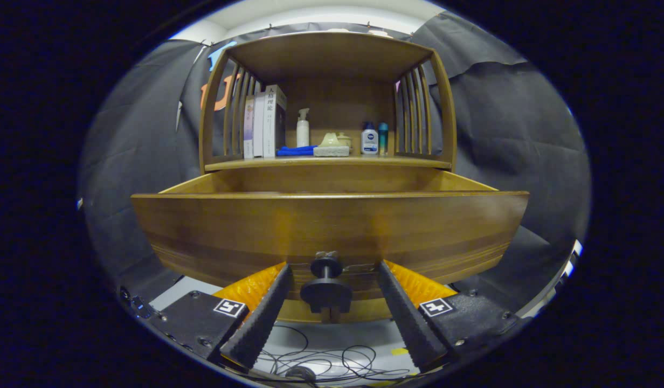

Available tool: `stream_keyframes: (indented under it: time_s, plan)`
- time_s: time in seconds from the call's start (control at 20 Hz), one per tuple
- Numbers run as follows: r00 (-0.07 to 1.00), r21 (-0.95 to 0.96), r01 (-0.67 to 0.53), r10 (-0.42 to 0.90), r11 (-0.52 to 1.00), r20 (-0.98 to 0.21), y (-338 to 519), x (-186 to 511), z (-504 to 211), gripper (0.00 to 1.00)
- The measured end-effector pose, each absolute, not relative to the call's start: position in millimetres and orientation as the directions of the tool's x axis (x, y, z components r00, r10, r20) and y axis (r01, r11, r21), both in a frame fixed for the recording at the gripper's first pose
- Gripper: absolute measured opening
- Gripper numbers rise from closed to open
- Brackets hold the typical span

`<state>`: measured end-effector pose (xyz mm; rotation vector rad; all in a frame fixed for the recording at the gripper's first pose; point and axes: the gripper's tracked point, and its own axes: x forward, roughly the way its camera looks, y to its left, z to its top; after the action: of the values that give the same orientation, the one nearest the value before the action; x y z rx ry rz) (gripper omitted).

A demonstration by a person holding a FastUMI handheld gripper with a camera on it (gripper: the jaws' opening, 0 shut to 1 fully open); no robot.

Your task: Pull open the drawer, take out the items inside it, and place them on the countertop above the cabinet.

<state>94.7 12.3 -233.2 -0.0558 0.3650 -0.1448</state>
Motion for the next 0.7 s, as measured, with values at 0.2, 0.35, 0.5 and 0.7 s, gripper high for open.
stream_keyframes:
  time_s: [0.2,0.35,0.5,0.7]
  plan:
    - [0.924,-0.084,0.133,-0.154,0.988,-0.351,16.3,97.1,-237.2,1.0]
    - [0.923,-0.077,0.124,-0.144,0.989,-0.356,13.3,102.4,-237.4,1.0]
    - [0.92,-0.073,0.115,-0.134,0.991,-0.367,10.3,111.0,-235.1,1.0]
    - [0.915,-0.073,0.108,-0.128,0.991,-0.383,6.9,129.8,-233.6,1.0]
